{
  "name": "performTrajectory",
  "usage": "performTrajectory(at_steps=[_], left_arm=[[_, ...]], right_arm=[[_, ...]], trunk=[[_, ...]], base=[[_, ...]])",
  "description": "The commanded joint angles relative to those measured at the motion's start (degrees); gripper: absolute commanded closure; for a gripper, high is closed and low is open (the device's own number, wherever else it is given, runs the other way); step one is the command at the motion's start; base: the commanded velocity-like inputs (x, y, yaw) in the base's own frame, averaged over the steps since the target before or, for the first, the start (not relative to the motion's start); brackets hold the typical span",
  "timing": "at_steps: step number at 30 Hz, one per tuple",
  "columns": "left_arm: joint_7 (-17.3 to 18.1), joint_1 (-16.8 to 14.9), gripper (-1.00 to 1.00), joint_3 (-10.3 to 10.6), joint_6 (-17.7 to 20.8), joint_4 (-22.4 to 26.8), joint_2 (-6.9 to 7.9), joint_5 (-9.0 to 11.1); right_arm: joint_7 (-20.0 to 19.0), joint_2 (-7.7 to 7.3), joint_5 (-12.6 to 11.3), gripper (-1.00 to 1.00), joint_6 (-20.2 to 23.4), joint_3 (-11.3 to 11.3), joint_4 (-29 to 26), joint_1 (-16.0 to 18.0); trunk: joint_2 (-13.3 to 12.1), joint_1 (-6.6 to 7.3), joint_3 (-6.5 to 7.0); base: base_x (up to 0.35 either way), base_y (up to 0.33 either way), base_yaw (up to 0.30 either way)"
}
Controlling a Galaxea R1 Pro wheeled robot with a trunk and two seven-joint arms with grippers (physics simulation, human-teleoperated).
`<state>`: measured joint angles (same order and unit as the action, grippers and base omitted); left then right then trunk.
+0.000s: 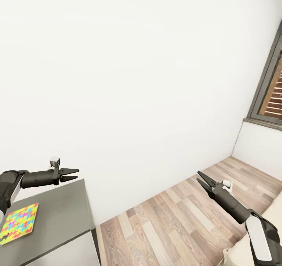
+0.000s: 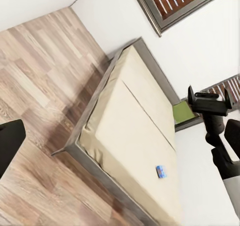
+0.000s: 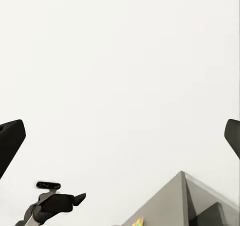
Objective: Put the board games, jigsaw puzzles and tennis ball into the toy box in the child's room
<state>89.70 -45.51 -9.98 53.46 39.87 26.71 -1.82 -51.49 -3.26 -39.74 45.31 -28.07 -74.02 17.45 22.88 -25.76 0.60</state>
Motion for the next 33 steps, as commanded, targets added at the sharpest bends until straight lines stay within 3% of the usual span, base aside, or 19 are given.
performTrajectory(at_steps=[1, 33], left_arm=[[0.3, 0.0, -1.00, -0.1, 0.6, 0.0, 0.01, -0.2], [0.3, 0.0, -1.00, -0.1, 0.6, 0.1, -0.11, -0.2]], right_arm=[[-0.1, 0.01, -0.1, -1.00, 0.3, -0.1, 0.1, 0.0], [-0.1, 0.01, -0.1, -1.00, 0.3, -0.6, 0.2, 0.0]], trunk=[[0.0, -0.02, 0.01], [0.0, -0.02, 1.09]], base=[[-0.001, -0.104, -0.280], [-0.057, -0.176, -0.280]])
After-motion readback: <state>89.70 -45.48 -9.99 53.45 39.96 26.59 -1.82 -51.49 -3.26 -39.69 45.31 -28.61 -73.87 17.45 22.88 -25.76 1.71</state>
